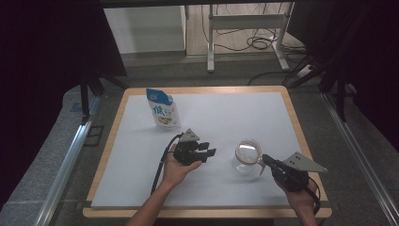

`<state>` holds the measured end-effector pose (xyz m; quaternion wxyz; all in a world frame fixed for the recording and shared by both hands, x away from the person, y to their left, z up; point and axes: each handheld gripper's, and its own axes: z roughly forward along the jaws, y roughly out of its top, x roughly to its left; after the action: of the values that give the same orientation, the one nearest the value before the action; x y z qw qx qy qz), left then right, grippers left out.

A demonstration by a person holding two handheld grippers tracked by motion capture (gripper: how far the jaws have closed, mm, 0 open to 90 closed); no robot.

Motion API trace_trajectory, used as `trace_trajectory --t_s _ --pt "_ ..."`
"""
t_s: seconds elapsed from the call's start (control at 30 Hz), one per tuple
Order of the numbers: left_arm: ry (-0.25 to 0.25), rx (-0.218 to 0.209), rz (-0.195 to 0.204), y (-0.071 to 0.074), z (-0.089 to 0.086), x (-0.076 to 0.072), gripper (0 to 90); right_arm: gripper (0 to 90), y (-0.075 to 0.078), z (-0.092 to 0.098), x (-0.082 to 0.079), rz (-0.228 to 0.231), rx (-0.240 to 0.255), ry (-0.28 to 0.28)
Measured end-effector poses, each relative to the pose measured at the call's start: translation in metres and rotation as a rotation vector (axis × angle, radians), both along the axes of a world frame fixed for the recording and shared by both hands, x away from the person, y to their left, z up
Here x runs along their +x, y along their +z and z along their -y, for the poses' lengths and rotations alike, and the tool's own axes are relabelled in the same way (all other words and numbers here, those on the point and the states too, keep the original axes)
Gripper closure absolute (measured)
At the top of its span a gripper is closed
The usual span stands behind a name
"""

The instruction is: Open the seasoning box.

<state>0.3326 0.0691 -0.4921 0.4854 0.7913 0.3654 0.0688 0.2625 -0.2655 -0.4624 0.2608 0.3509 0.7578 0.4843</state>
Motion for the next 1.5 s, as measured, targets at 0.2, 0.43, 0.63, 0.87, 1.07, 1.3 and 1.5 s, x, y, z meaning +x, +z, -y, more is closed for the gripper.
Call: trace_trajectory --t_s 0.2,0.43,0.63,0.87,1.07,1.3,1.5 --pt "0.001 0.018 -0.014 -0.007 0.001 0.002 48.5 90.0 0.000 0.000 0.000 0.003 -0.002 -0.001" --pt "0.003 0.020 -0.017 -0.007 0.002 0.001 46.7 90.0 0.000 0.000 -0.001 0.007 -0.009 -0.005" --pt "0.008 0.014 -0.019 -0.007 0.002 0.002 46.8 90.0 -0.001 0.002 -0.001 0.011 -0.006 -0.009" --pt "0.007 0.014 -0.015 -0.008 0.002 0.002 46.2 90.0 -0.002 0.002 -0.002 0.017 0.005 -0.009" --pt "0.006 0.014 -0.017 -0.009 0.003 0.002 45.6 90.0 -0.001 0.001 -0.003 0.022 -0.016 0.006" --pt "0.009 0.007 -0.005 -0.007 0.002 0.001 46.9 90.0 -0.008 -0.001 -0.002 0.019 -0.042 -0.014" --pt "-0.033 -0.017 0.058 0.009 0.019 -0.001 57.7 90.0 -0.007 -0.002 -0.002 0.020 -0.036 -0.013"
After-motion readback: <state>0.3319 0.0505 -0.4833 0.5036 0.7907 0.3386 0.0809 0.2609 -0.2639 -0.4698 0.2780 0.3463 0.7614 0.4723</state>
